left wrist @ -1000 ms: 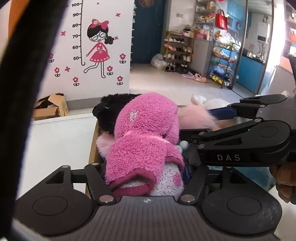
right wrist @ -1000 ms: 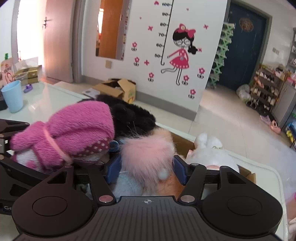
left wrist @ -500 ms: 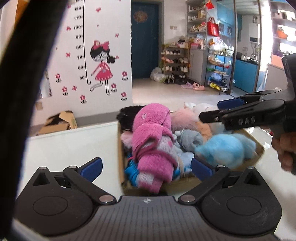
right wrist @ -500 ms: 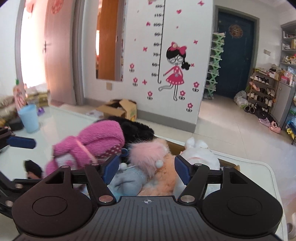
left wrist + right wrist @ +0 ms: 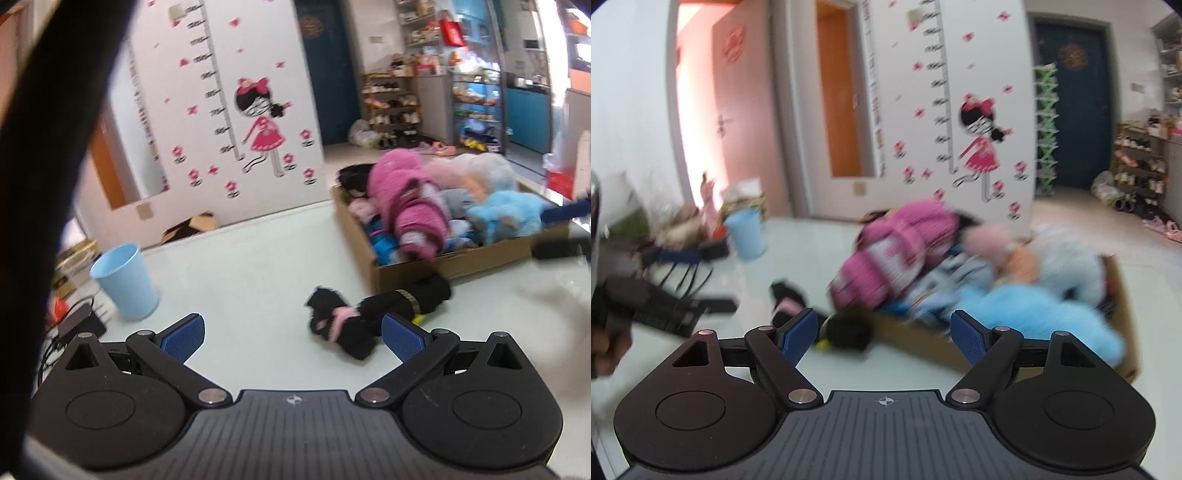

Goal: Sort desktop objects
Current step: 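Move both tools back toward the two black sock dolls on the table, then grasp the black-and-pink sock doll with the left tool while the right tool grasps the black sock doll, then carry both black sock dolls into the box and release both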

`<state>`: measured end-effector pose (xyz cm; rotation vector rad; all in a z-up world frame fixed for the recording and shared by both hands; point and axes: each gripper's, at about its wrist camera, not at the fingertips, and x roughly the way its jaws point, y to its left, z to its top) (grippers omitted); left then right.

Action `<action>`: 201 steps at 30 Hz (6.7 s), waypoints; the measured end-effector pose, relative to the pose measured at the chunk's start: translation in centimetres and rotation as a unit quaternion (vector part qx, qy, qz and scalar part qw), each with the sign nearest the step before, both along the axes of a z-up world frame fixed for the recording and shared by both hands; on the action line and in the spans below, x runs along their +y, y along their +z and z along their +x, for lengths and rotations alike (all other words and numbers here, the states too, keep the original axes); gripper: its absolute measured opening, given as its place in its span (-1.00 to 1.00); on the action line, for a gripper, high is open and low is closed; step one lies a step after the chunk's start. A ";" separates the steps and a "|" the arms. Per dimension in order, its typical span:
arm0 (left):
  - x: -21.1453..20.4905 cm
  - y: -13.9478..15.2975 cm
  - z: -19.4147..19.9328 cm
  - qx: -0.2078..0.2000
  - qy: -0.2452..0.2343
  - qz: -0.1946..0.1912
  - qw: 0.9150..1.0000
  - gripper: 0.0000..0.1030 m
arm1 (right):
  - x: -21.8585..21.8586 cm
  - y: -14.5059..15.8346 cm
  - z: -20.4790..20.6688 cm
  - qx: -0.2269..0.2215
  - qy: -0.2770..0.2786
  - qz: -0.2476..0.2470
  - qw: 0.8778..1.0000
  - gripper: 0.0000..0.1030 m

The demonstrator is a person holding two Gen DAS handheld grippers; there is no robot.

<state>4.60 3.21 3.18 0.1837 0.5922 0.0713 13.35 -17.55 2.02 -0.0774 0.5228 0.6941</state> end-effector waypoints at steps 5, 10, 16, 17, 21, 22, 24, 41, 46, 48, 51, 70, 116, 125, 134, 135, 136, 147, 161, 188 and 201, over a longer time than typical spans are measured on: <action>1.3 -0.2 3.1 0.021 0.024 -0.095 0.995 0.98 | 3.6 -2.2 -0.1 -0.004 0.029 -0.026 0.999 0.62; 1.6 -1.1 6.8 0.055 0.037 -0.156 0.986 0.97 | 5.4 -3.8 0.6 0.009 0.034 -0.031 0.999 0.62; 1.5 -2.5 9.3 0.080 0.058 -0.148 0.984 0.97 | 6.5 -4.9 1.8 0.023 0.036 -0.030 0.999 0.62; 1.4 -2.7 9.4 0.083 0.059 -0.146 0.984 0.97 | 6.8 -5.1 1.9 0.027 0.037 -0.033 0.998 0.62; 1.7 -3.5 9.3 0.097 0.066 -0.147 0.982 0.97 | 7.4 -5.6 2.4 0.032 0.038 -0.039 0.998 0.62; 1.9 -3.6 9.2 0.099 0.067 -0.146 0.982 0.97 | 7.5 -5.8 2.5 0.035 0.038 -0.038 0.998 0.62; 2.6 -4.0 8.6 0.101 0.067 -0.140 0.983 0.96 | 7.7 -5.9 2.8 0.036 0.038 -0.039 0.998 0.62; 3.5 -3.4 6.2 0.098 0.066 -0.079 0.990 0.86 | 8.9 -6.0 3.0 0.051 0.029 -0.031 0.998 0.67; 3.5 -3.7 6.8 0.099 0.062 -0.075 0.990 0.87 | 9.4 -6.3 3.1 0.055 -0.004 -0.027 0.998 0.75; 3.5 -3.9 7.0 0.098 0.065 -0.072 0.990 0.87 | 9.7 -6.3 3.3 0.053 -0.018 -0.029 0.998 0.85; 3.5 -4.2 7.4 0.100 0.068 -0.065 0.991 0.87 | 10.4 -6.3 3.7 0.059 -0.028 -0.029 0.997 0.92; 4.7 -4.6 7.3 0.093 0.065 -0.092 0.989 0.77 | 12.3 -6.9 3.7 0.055 -0.080 -0.066 0.993 0.41; -15.4 5.2 -0.8 -0.024 -0.135 -0.030 0.990 -0.34 | -17.7 4.5 -7.0 -0.038 -0.171 0.051 0.983 0.11; -17.5 7.2 6.1 -0.032 -0.151 -0.055 0.986 -0.34 | -18.9 8.4 -2.7 -0.066 -0.163 0.062 0.982 0.12; -17.4 7.2 10.4 -0.026 -0.143 -0.057 0.988 -0.34 | -16.9 10.5 2.2 -0.068 -0.128 0.068 0.987 0.13; -17.3 6.8 10.8 -0.024 -0.139 -0.055 0.988 -0.34 | -16.5 10.5 2.7 -0.069 -0.125 0.068 0.988 0.13; -17.3 6.4 11.0 -0.021 -0.135 -0.054 0.989 -0.34 | -16.1 10.5 3.2 -0.067 -0.121 0.066 0.988 0.13; -16.1 3.8 12.9 0.016 -0.102 -0.053 0.993 -0.34 | -13.3 8.0 6.9 -0.033 -0.105 0.054 0.992 0.13; -15.9 3.2 14.3 0.038 -0.098 -0.039 0.994 -0.33 | -12.0 5.2 9.0 -0.005 -0.107 0.032 0.994 0.14; -14.5 1.0 14.4 0.028 -0.096 -0.052 0.994 -0.29 | -6.5 -1.0 13.4 0.021 -0.073 -0.049 0.996 0.17; -14.4 1.8 13.6 0.010 -0.079 -0.050 0.996 0.32 | -7.9 -0.7 12.4 0.022 -0.090 -0.019 0.995 0.51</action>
